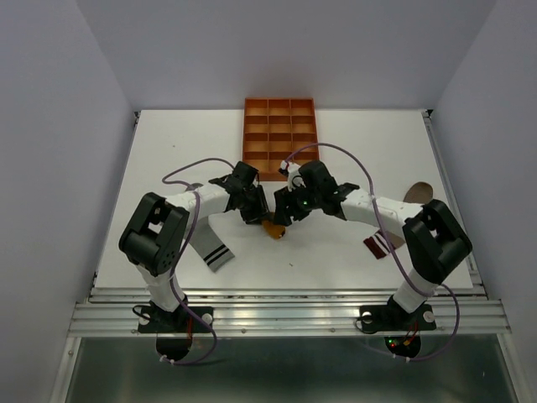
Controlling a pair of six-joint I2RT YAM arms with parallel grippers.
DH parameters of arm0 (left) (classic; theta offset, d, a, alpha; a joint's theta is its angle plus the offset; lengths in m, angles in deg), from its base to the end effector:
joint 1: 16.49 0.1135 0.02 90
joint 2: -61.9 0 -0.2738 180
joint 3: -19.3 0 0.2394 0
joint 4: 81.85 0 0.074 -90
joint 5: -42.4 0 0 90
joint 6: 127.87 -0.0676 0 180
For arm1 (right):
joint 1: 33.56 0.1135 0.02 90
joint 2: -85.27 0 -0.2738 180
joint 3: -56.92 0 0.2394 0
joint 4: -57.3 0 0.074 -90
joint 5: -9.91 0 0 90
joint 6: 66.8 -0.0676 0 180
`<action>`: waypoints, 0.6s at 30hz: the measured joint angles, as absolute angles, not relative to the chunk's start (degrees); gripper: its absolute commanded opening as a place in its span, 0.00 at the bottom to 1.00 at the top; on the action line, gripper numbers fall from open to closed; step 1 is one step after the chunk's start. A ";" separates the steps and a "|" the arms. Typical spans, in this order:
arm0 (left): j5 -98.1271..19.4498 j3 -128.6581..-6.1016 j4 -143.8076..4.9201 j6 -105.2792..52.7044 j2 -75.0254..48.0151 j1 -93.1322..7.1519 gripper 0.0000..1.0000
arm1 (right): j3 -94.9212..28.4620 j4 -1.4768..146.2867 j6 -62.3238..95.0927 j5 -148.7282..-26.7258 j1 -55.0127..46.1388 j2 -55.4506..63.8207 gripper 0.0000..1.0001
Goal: Roll the socks
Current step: Roll the sock at the center of the board.
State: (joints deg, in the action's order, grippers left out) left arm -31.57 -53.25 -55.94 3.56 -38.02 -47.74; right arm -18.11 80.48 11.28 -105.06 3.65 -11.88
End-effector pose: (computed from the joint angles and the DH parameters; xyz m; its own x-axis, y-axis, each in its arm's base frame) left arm 0.3005 -0.2042 0.1618 -0.9371 -0.1753 -0.3018 0.0262 0.8270 -0.5616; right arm 0.2782 0.2471 0.1989 -0.7160 -0.3085 -0.6263 -0.6509 0.6195 0.4389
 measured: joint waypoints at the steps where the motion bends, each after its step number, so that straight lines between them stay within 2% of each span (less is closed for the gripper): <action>1: -31.70 -53.54 -55.48 3.56 -38.13 -47.93 0.00 | -17.78 80.26 12.02 -103.57 4.59 -10.87 0.68; 9: -31.70 -54.72 -53.30 4.11 -38.65 -48.15 0.00 | -15.81 77.77 16.59 -89.85 14.47 -8.51 0.67; 18: -31.55 -54.91 -52.47 5.11 -38.83 -48.37 0.00 | -15.75 75.60 18.55 -77.06 18.34 -10.89 0.67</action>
State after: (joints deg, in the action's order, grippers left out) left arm -31.55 -54.91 -52.47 5.11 -38.83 -48.37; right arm -15.75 75.60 18.55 -77.06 18.34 -10.89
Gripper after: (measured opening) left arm 0.413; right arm 0.675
